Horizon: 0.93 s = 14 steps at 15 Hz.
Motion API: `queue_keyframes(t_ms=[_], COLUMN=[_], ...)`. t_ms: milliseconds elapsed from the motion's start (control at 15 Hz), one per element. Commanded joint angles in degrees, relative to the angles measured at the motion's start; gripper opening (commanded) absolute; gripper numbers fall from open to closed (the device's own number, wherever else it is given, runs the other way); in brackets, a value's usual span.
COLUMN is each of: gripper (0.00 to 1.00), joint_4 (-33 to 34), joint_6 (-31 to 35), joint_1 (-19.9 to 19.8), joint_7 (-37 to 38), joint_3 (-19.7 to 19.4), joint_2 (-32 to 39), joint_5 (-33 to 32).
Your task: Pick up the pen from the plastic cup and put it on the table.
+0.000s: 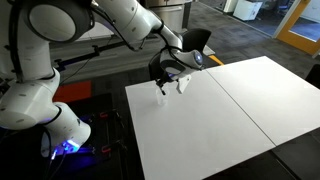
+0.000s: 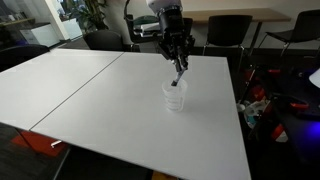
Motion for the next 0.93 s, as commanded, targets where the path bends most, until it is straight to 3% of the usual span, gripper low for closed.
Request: queue_keyframes(t_ms=[0,267,400,533,800,867], gripper=[0.05,0.05,0.05,0.05,0.05,0.05], joint_4=[-3.4,-3.2,-4.0,-5.5,-8.7,-8.7], joint_6=[0.2,0.5,1.8,3.7,10.8,11.1], joint_1=[-9.2,-21.9,-26.6,-29.2,-30.2,-21.6], joint_7=[0.1,0.7,0.7,0.8,2.0,0.8], joint_3=[10.6,25.5,30.1,31.3,29.4,19.9], joint_2=[-5.3,-6.4,-7.2,-8.6,-11.0,-13.1], joint_5=[0.0,0.9,2.9,7.1,16.1,20.7])
